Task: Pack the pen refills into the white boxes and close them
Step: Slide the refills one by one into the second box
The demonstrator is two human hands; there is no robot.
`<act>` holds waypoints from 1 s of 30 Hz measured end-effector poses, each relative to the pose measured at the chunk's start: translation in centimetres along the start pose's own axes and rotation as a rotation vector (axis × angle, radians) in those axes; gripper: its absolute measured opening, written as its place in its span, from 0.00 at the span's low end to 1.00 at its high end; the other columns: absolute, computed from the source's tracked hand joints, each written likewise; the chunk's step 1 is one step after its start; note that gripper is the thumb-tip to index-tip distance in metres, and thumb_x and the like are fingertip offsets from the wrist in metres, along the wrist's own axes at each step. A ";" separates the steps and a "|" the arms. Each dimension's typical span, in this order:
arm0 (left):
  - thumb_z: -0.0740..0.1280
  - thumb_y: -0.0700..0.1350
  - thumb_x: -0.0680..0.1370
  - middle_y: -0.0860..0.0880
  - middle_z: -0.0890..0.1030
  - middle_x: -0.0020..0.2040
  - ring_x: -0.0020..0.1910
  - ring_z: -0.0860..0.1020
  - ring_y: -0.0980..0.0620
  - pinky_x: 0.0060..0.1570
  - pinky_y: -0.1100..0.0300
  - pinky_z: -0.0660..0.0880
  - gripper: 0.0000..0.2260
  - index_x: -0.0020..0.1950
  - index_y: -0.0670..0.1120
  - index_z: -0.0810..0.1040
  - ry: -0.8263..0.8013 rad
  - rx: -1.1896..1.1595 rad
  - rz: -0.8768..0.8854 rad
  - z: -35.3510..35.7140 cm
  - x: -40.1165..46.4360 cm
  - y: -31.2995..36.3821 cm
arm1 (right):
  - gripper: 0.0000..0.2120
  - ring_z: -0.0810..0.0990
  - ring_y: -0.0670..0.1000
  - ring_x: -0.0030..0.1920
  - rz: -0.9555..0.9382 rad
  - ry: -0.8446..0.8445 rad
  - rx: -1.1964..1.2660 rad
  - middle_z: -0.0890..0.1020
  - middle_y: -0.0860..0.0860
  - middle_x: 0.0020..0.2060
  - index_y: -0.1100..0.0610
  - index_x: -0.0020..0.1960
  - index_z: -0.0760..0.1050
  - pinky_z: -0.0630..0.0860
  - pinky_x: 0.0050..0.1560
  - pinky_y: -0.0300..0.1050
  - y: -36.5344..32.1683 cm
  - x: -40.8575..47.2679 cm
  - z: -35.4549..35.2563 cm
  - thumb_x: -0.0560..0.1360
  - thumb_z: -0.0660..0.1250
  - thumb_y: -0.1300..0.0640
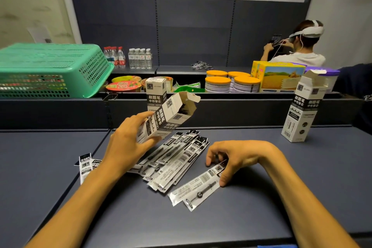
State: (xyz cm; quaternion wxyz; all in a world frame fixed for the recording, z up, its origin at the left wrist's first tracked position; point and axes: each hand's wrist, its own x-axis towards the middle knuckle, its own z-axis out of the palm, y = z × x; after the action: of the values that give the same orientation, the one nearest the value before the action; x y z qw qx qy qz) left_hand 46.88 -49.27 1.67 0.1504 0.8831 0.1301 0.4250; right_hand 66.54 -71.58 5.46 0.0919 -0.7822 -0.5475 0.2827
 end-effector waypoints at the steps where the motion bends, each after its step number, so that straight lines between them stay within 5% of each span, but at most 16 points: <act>1: 0.74 0.53 0.70 0.50 0.78 0.58 0.54 0.77 0.51 0.46 0.46 0.81 0.30 0.69 0.58 0.66 0.002 0.001 0.000 0.0 0.0 0.0 | 0.22 0.74 0.44 0.42 -0.007 -0.016 0.015 0.76 0.47 0.46 0.50 0.56 0.78 0.74 0.44 0.40 0.0 0.1 0.1 0.65 0.81 0.55; 6: 0.76 0.50 0.70 0.50 0.78 0.58 0.54 0.77 0.51 0.47 0.46 0.80 0.31 0.70 0.55 0.68 0.002 0.006 -0.005 0.1 0.0 -0.1 | 0.11 0.73 0.41 0.35 -0.036 -0.022 0.012 0.78 0.48 0.40 0.49 0.45 0.81 0.69 0.35 0.34 0.2 0.4 0.0 0.66 0.80 0.54; 16: 0.76 0.49 0.70 0.49 0.78 0.58 0.54 0.77 0.52 0.47 0.48 0.81 0.31 0.70 0.55 0.68 -0.003 0.004 -0.013 0.0 0.0 -0.1 | 0.09 0.80 0.44 0.38 -0.171 0.063 0.188 0.84 0.46 0.37 0.53 0.44 0.81 0.75 0.44 0.39 0.7 -0.3 -0.8 0.69 0.76 0.64; 24: 0.77 0.49 0.69 0.50 0.78 0.56 0.52 0.77 0.51 0.46 0.48 0.80 0.31 0.70 0.53 0.70 0.016 0.008 -0.017 0.0 0.2 0.0 | 0.09 0.83 0.45 0.41 -0.354 0.705 0.420 0.86 0.49 0.40 0.53 0.45 0.83 0.78 0.46 0.36 1.0 -3.6 -3.4 0.69 0.75 0.66; 30: 0.76 0.49 0.70 0.50 0.78 0.56 0.52 0.77 0.51 0.46 0.48 0.80 0.31 0.70 0.54 0.69 0.012 0.019 -0.009 0.0 0.1 -0.2 | 0.08 0.83 0.45 0.45 -0.321 1.068 0.172 0.84 0.44 0.43 0.47 0.47 0.82 0.80 0.47 0.36 0.9 -4.2 -4.1 0.71 0.75 0.58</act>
State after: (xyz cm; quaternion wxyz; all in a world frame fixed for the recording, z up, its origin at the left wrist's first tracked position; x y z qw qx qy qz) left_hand 46.92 -49.05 1.71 0.1433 0.8813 0.1389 0.4284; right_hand 68.47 -75.08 9.84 0.4614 -0.7134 -0.5121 -0.1265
